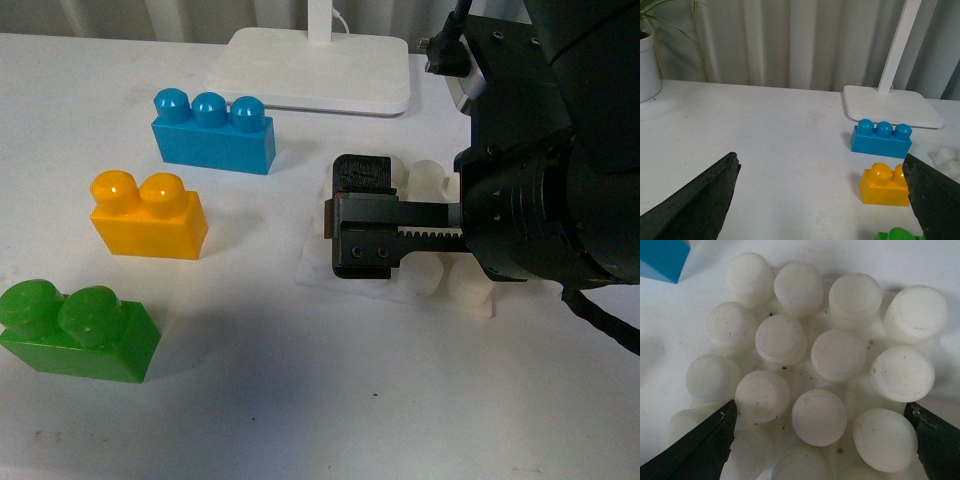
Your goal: Insert yellow block into base center
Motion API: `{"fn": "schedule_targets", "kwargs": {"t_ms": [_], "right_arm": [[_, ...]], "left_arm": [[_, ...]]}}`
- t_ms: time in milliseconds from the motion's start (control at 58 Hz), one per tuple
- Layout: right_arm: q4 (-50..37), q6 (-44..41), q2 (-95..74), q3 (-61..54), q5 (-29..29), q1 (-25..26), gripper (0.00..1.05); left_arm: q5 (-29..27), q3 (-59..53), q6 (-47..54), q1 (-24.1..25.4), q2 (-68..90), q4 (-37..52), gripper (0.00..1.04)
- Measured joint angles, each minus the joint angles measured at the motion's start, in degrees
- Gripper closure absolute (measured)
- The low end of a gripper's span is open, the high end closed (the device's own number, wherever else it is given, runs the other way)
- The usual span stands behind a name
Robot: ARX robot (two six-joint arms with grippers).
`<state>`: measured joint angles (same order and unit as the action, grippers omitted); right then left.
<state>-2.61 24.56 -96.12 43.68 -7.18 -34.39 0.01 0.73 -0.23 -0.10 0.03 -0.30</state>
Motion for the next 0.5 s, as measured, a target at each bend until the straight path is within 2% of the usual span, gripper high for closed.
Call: {"fn": "schedule_targets", "kwargs": {"t_ms": [207, 500], "right_arm": [[0.0, -0.1, 2.6, -1.2, 2.4, 1.5, 0.09], [-2.1, -2.8, 19.4, -5.3, 6.9, 8.7, 0.09]], "left_arm": [[0.0, 0.0, 0.0, 0.0, 0.0, 0.0, 0.06], [0.0, 0.0, 0.0, 0.0, 0.0, 0.0, 0.06]]}}
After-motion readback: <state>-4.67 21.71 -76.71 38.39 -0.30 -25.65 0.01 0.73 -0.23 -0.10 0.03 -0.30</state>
